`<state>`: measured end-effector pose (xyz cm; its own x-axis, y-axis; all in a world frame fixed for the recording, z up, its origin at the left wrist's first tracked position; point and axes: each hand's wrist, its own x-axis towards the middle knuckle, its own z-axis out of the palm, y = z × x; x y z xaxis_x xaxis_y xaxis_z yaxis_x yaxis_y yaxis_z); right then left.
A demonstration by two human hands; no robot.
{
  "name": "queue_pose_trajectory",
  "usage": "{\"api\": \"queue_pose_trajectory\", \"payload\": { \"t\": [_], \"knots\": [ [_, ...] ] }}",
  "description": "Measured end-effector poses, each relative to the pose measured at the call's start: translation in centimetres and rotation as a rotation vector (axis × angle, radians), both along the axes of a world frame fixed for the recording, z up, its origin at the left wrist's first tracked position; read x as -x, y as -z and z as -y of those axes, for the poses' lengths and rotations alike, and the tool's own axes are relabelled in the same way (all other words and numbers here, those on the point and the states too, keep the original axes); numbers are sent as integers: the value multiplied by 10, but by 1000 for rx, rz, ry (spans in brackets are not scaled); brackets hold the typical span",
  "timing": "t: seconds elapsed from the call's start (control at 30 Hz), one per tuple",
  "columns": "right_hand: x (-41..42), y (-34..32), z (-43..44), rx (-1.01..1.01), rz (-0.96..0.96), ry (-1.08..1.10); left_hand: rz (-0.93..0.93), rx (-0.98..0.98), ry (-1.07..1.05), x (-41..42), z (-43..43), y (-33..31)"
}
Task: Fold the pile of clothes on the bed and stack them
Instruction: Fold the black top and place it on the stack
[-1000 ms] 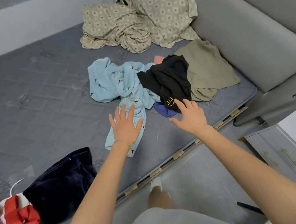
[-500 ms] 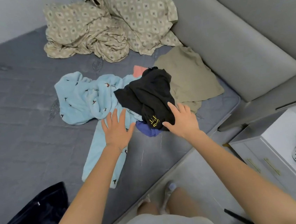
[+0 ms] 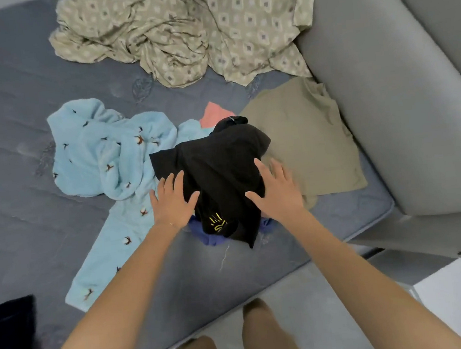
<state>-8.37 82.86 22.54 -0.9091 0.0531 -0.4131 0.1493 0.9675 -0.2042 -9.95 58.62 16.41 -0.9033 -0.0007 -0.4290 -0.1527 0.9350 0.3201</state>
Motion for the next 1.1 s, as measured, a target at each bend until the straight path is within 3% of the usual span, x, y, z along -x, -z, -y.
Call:
{"api": "queue_pose_trajectory", "payload": {
  "t": [0.13,0.3,0.43,0.6,0.77,1.1],
  "knots": [
    [43,35,-24,32,2,-63,-12,-170,-241,29,-34,40],
    [85,75,-32,143,30,2,50,-554,-803,59,-64,62],
    [104,94,-28,295,35,78,72,-677,-1061,73,-72,69],
    [125,106,-21,542,60,391,65,-885,-1139,79,-72,66],
    [129,102,-6,607,37,537,68,-1121,-1187,66,-70,48],
    [62,30,72,672,-251,432,-207,-1217,-1124,4,0,-50]
  ]
}}
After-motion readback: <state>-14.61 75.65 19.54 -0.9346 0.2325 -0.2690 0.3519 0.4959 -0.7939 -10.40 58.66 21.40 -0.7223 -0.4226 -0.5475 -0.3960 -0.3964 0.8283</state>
